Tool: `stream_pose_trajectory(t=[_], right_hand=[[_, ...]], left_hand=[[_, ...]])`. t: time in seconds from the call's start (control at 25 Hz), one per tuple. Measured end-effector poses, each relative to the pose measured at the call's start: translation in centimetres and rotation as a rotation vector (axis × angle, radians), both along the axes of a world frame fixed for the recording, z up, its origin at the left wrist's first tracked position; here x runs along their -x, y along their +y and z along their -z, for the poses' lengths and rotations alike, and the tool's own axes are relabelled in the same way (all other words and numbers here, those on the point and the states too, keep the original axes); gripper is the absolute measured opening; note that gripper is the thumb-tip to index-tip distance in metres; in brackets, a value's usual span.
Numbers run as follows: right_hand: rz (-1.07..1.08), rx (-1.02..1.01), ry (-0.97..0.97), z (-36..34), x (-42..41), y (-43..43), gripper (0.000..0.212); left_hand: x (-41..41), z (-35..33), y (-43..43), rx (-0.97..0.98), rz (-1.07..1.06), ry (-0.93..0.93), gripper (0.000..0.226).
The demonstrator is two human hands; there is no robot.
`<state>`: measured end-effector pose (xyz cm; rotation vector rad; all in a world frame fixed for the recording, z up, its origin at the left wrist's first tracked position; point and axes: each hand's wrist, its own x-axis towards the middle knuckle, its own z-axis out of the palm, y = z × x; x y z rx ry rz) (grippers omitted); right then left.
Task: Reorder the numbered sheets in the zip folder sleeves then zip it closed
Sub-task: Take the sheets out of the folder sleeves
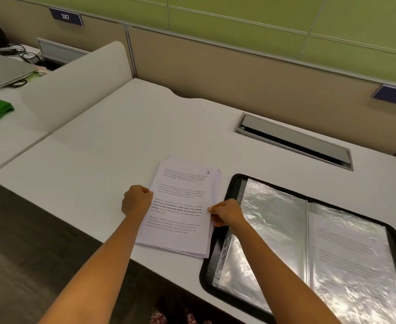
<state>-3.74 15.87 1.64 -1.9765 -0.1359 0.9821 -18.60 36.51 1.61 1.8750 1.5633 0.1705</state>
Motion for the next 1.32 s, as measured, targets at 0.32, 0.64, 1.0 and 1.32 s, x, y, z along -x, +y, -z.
stream_pose_trajectory(t=[0.32,0.64,1.0,1.32], right_hand=[[0.033,0.004,-0.066,-0.6,-0.9,-1.7,0.015],[0.209,-0.057,-0.105,-1.1,-4.6,-9.2,0.018],[0.179,0.276,-0.597,-0.2,-11.6,-23.4,0.037],[-0.157,0.678,-0.615,1.1,-18.2,-35.5,0.084]], left_hand=[[-2.1,-0.3,-3.1,-0.229,0.087,0.164,0.052],[-8.0,-0.5,-9.1,-0.342,0.308,0.057,0.055],[-17.2,-0.7,-22.6,-0.381,0.754,-0.123,0.051],[-23.3,0.2,-32.6,-0.192,1.255,-0.072,0.072]])
